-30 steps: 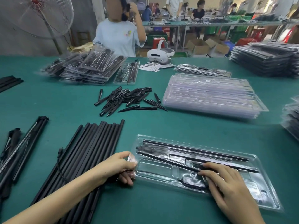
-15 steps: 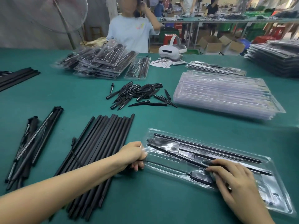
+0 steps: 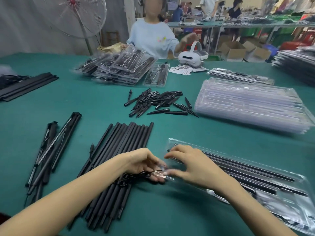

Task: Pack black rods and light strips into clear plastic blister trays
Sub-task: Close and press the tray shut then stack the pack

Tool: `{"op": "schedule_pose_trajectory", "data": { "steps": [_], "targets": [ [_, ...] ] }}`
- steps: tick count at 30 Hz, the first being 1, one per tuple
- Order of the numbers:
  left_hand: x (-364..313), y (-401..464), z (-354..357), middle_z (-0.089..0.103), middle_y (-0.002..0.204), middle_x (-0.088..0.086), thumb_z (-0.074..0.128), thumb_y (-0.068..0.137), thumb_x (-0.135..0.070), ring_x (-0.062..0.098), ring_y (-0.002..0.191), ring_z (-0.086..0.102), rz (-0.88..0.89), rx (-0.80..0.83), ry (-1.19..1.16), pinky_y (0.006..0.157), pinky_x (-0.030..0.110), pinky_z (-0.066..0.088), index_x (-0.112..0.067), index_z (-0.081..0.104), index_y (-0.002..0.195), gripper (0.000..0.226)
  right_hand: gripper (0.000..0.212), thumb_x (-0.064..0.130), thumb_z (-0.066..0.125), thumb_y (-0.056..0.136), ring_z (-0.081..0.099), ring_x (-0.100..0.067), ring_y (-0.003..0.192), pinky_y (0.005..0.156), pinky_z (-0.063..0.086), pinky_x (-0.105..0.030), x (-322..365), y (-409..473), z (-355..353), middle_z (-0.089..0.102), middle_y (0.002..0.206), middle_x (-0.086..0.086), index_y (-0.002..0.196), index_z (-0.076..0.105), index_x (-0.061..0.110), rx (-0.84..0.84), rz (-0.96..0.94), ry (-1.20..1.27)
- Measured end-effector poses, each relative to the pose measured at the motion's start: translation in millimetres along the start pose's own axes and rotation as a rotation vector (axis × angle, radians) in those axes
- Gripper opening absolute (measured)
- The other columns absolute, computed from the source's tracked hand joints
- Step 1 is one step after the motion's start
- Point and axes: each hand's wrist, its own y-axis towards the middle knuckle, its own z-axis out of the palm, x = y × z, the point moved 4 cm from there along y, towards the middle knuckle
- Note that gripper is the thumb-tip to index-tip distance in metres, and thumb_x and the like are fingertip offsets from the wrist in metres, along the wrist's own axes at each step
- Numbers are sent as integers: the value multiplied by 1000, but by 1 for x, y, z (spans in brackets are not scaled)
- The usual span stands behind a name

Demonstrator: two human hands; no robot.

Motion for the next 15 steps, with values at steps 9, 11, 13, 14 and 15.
{"op": "schedule_pose_trajectory", "data": {
  "steps": [9, 11, 13, 14, 15],
  "targets": [
    [0, -1, -4, 63, 93, 15, 37, 99, 2, 27, 89, 60, 86, 159, 221, 85, 30, 50, -6, 60, 91, 25, 70, 79, 52, 72, 35, -4, 118, 93, 27, -27, 3, 2, 15, 42, 127, 18, 130, 48, 40, 56, -70, -138],
    [-1, -2, -4, 66, 90, 12, 38, 97, 5, 21, 84, 61, 105, 157, 231, 86, 27, 49, -8, 64, 88, 30, 62, 74, 52, 77, 37, -5, 117, 91, 29, -28, 5, 2, 15, 44, 127, 18, 127, 51, 39, 47, -71, -131],
    [-2, -4, -2, 70, 87, 10, 39, 96, 7, 16, 76, 64, 111, 182, 245, 80, 22, 50, -8, 65, 96, 30, 50, 67, 53, 82, 41, -6, 115, 91, 32, -29, 6, 3, 13, 48, 123, 16, 120, 58, 35, 30, -71, -87],
    [-3, -5, -1, 70, 86, 9, 40, 95, 7, 15, 74, 64, 114, 188, 252, 76, 19, 52, -7, 63, 101, 28, 44, 63, 55, 83, 44, -7, 113, 92, 33, -30, 6, 2, 12, 50, 121, 15, 115, 61, 33, 21, -70, -57],
    [-3, -6, 0, 71, 85, 8, 41, 95, 7, 12, 72, 65, 118, 185, 251, 72, 17, 51, -6, 62, 104, 26, 39, 59, 57, 84, 46, -9, 112, 92, 36, -31, 6, 1, 11, 52, 118, 14, 111, 64, 32, 8, -74, -32]
  ]
}}
